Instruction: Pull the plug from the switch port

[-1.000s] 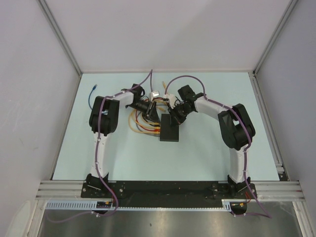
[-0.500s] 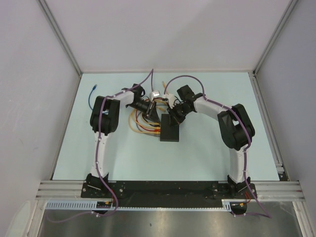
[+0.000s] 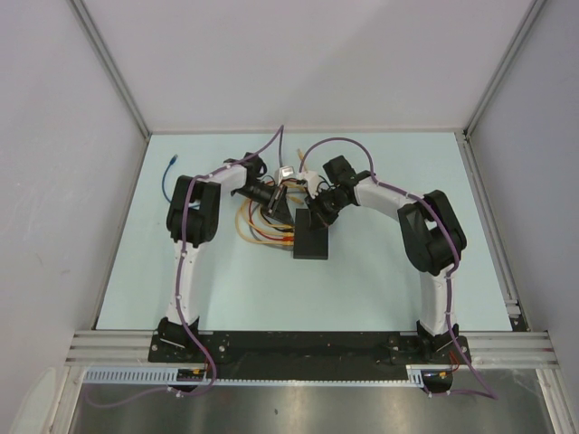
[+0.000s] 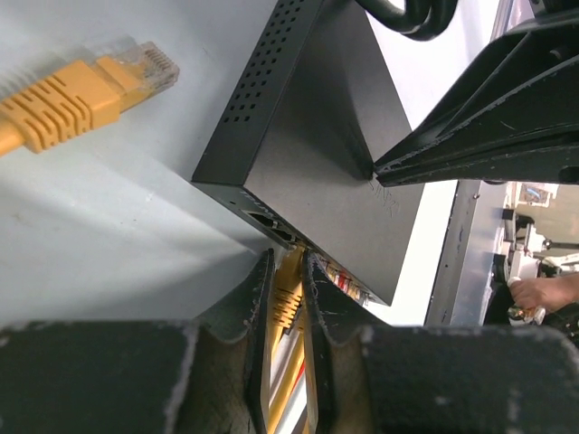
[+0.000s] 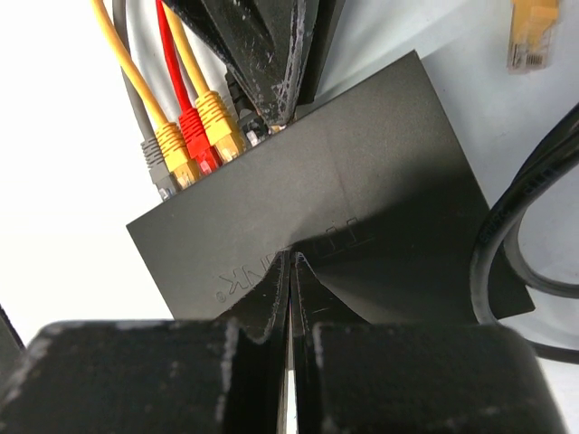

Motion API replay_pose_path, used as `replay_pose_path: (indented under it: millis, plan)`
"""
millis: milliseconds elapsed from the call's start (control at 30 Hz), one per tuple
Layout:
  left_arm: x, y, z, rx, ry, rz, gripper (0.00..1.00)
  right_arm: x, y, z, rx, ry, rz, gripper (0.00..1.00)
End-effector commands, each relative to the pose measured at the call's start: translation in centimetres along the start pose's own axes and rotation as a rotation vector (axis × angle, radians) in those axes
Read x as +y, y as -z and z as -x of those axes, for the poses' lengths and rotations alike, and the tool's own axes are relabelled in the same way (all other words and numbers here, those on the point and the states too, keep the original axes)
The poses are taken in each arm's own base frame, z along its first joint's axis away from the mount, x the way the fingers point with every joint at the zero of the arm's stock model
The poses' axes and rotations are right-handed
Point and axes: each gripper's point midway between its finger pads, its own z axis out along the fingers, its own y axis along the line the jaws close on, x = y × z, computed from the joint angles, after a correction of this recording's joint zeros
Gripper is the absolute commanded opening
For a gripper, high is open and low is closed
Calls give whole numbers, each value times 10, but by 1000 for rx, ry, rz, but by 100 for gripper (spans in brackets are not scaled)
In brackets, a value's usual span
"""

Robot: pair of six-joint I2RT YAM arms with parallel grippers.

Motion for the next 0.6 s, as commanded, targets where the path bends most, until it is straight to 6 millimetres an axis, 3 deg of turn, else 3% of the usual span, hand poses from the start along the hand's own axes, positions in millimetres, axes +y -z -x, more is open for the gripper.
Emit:
replay_pose_path:
  millis: [0, 67, 233, 400, 567]
  plan:
    - [-1, -4, -4, 70, -41, 3, 3, -20, -14, -28, 94, -4, -79, 0]
    - [2, -4, -6, 93, 0, -17, 2, -21, -14, -27, 93, -3, -83, 0]
    - [4, 2, 11, 70, -59, 15, 0, -22, -15, -28, 96, 1, -85, 0]
    - [-6, -1, -10, 84, -16, -29, 0, -24, -14, -29, 101, 16, -93, 0]
    - [-7, 1, -7, 77, -17, -31, 0, -26, -14, -28, 98, 19, -100, 0]
